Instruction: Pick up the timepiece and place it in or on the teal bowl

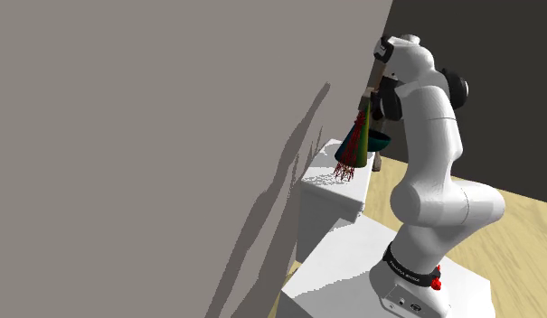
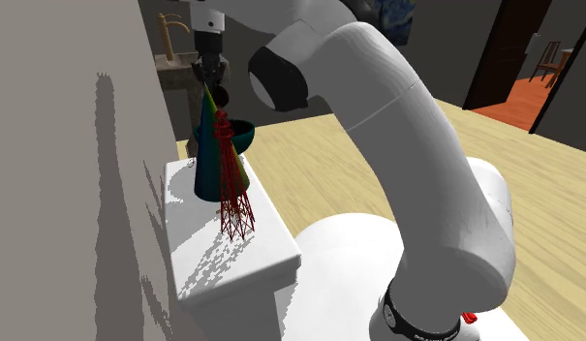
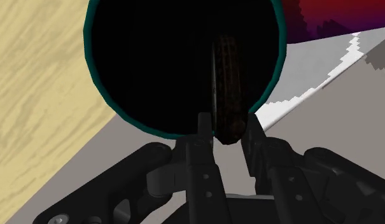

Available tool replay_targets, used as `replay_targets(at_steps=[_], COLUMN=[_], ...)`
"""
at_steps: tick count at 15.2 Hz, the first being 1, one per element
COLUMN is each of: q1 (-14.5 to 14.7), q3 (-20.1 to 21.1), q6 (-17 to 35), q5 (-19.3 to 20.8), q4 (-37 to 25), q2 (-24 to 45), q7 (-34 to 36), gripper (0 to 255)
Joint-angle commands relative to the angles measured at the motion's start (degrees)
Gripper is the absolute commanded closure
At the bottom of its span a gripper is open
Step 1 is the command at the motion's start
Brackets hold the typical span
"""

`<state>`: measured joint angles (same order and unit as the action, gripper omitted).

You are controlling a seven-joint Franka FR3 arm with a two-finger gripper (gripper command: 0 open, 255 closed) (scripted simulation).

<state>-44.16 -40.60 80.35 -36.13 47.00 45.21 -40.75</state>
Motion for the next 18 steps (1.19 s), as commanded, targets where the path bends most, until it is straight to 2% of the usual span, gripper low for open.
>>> replay_targets(at_steps=[1, 12, 18], q1=[0.73, 5.39, 5.39], q3=[-0.16, -0.93, -0.93], q6=[1.53, 10.98, 10.98], q5=[0.11, 0.53, 0.53], q4=[2.1, 14.87, 14.87], q2=[-0.22, -1.69, -1.69], q7=[-0.64, -3.82, -3.82], gripper=[255, 255, 255])
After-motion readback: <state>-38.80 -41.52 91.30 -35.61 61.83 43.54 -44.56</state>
